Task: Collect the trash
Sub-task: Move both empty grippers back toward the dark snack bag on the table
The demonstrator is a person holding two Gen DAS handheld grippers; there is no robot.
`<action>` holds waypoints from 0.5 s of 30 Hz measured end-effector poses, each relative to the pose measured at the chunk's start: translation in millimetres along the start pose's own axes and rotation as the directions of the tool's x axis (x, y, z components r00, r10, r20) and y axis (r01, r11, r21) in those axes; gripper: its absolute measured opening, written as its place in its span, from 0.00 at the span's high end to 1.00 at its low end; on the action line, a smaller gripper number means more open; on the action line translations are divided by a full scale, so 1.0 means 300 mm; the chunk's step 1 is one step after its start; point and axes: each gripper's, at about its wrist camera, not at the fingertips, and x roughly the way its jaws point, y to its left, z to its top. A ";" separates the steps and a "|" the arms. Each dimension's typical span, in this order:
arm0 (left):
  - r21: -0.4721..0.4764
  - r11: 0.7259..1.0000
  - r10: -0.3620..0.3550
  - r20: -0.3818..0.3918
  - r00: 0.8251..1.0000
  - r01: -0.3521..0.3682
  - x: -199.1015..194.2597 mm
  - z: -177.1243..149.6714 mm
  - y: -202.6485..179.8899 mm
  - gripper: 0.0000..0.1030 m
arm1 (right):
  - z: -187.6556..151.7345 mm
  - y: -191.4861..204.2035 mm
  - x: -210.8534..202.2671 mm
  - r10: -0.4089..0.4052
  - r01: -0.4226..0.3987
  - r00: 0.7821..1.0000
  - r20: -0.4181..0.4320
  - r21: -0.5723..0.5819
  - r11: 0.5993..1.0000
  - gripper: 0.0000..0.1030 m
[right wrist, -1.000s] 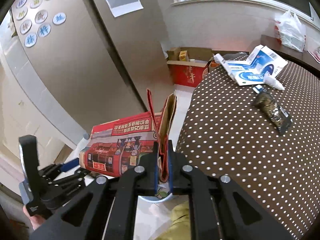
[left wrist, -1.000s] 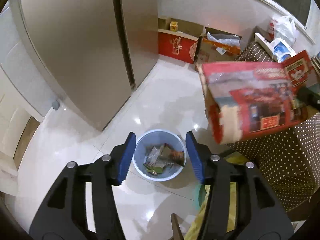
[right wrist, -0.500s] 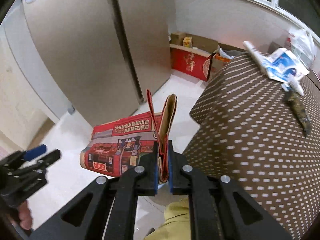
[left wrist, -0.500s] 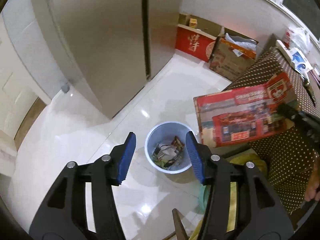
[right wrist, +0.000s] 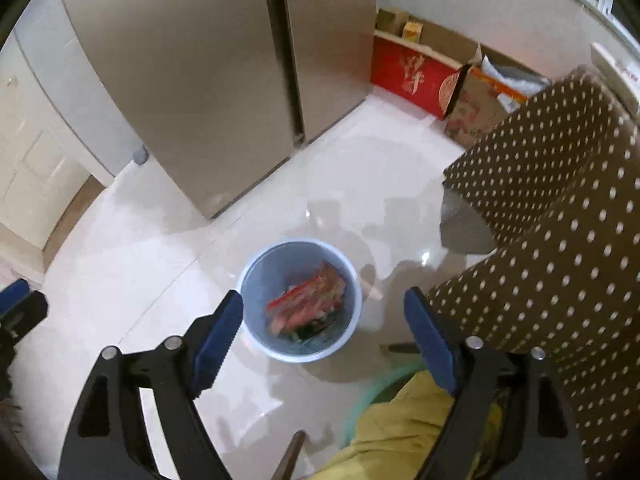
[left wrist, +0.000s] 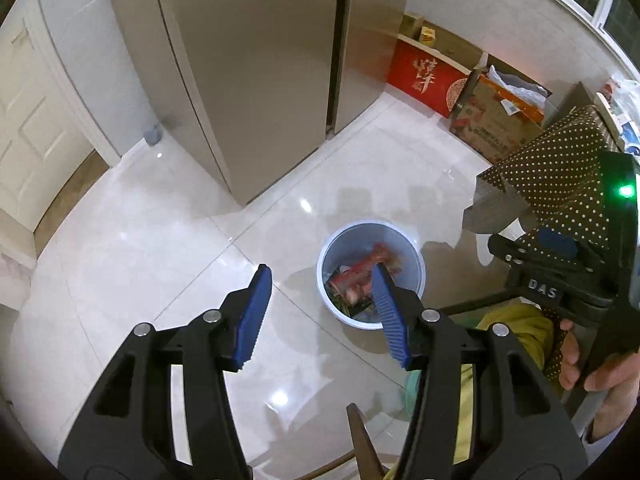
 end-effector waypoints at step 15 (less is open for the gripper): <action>0.084 0.996 -0.041 0.071 0.997 0.035 -0.089 0.029 -0.146 0.50 | 0.018 -0.110 -0.379 0.106 -0.121 0.970 0.218 0.055 0.991 0.21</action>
